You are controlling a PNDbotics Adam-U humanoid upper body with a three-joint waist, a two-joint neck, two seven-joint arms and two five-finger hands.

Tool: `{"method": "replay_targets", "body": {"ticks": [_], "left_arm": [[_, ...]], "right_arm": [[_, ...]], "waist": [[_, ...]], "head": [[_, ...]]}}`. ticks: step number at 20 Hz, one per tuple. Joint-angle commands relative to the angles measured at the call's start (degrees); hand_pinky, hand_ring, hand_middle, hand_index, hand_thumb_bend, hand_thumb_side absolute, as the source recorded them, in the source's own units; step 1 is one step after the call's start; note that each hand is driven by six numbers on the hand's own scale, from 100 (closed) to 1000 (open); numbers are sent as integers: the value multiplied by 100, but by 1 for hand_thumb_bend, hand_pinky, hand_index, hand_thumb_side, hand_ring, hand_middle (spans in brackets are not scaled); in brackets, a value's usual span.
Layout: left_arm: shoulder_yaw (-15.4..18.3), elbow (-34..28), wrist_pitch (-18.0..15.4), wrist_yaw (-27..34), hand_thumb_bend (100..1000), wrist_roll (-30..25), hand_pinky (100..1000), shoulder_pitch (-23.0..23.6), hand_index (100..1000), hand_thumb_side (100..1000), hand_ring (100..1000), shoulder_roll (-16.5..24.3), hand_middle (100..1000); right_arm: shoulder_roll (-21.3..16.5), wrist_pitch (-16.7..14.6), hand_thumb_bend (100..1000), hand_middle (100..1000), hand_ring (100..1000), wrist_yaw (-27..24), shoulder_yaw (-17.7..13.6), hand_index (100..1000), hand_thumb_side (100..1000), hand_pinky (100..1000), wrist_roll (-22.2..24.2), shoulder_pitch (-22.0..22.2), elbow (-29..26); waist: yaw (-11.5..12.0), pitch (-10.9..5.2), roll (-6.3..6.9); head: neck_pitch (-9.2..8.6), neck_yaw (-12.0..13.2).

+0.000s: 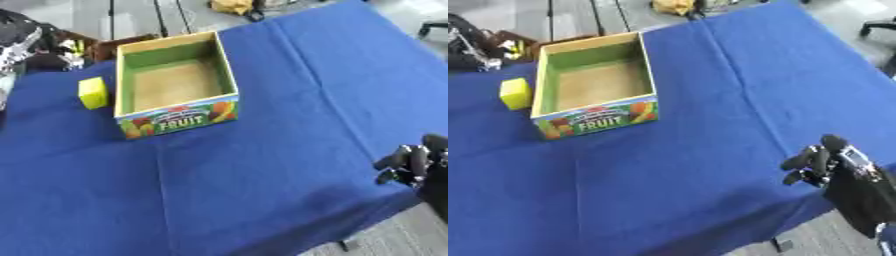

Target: Pick up objects on the table and place them in the box.

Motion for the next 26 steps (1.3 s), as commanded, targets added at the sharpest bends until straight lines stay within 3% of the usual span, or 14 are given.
{"method": "replay_targets", "body": {"ticks": [1,6,16,19,20,22,26], "left_arm": [[39,-53,-108,-116,660,-141,659,-61,806,555,654,69,601],[32,-111,-187,-171,569,-344,655,8,798,397,623,1,583],[9,-70,-242,-161,502,-623,637,190,773,355,538,-97,540],[9,-66,-233,-163,415,-651,582,222,730,284,467,-99,483],[16,-81,-221,-157,319,-635,537,227,685,218,411,-93,433],[37,-140,-195,-116,229,-563,497,234,628,161,340,-88,364],[28,-341,-211,34,196,-476,466,227,585,154,292,-11,305]], "right_arm": [[-15,5,100,471,643,51,1,390,679,559,20,-58,-123],[9,14,100,471,642,85,8,390,681,559,31,-72,-121],[53,18,100,471,642,124,13,390,683,558,41,-85,-120],[58,18,100,471,642,128,8,390,683,558,35,-75,-119],[58,18,100,471,642,127,7,390,683,558,33,-71,-118],[58,19,100,471,642,118,5,390,683,558,27,-58,-114],[44,12,100,471,643,93,-3,390,683,559,14,-12,-108]], "waist": [[-7,-58,-23],[-10,-21,-16],[-30,32,-25],[-20,28,-33],[-14,20,-38],[4,-3,-51],[67,-70,-90]], "head": [[-43,17],[-48,31],[-40,50],[-20,48],[-12,45],[5,34],[60,5]]}}
